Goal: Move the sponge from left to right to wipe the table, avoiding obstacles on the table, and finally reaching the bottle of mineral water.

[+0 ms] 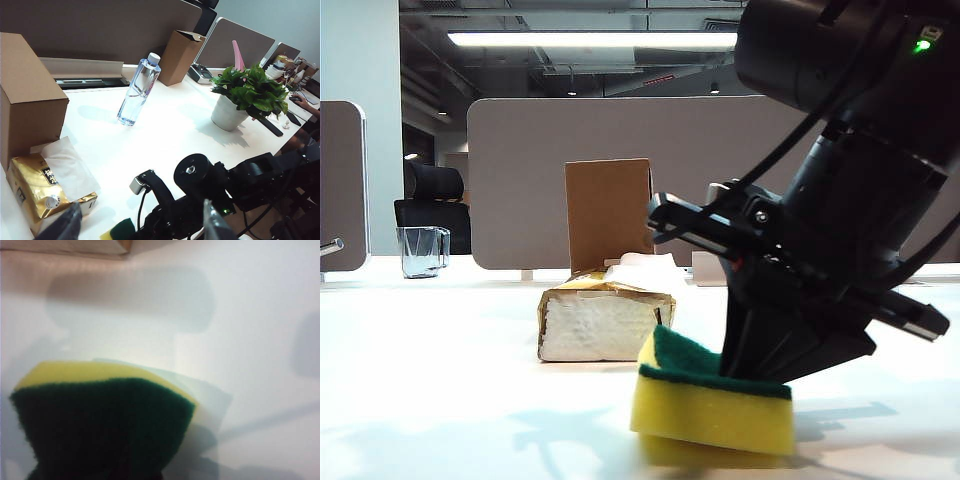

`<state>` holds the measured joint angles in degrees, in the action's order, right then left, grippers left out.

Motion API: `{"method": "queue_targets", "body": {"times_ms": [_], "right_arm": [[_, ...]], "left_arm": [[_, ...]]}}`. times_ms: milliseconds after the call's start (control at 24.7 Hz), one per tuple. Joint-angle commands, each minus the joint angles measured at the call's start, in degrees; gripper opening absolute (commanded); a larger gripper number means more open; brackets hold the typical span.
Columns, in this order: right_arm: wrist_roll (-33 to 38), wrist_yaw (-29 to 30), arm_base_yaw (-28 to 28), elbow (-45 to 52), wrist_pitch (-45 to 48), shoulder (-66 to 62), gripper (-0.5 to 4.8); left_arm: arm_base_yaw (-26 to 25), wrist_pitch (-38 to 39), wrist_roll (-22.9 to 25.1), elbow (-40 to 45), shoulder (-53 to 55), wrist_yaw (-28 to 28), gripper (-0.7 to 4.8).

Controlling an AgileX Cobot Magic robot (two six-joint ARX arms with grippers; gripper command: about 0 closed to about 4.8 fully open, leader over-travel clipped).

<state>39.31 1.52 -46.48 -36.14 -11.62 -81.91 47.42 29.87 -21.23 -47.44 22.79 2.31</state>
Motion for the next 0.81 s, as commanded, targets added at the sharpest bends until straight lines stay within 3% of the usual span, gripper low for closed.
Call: {"method": "queue_targets", "body": {"times_ms": [40,364,809], "right_arm": [[-0.9,-4.5,1.0,1.0,-9.4,0.7,-0.06],[-3.3,-3.7,10.2,7.8,-11.5,10.7,-0.06],[-10.6,-4.2,21.3,8.3,-19.9,18.3,-0.06]], "left_arm": [[0.0,-0.3,0.3,-0.4,0.0,-0.2,3.12],[0.0,-0.4,0.3,-1.2,0.0,-0.2,3.12],[0.0,-0.3,1.3,-1.7,0.0,-0.2,3.10]]}}
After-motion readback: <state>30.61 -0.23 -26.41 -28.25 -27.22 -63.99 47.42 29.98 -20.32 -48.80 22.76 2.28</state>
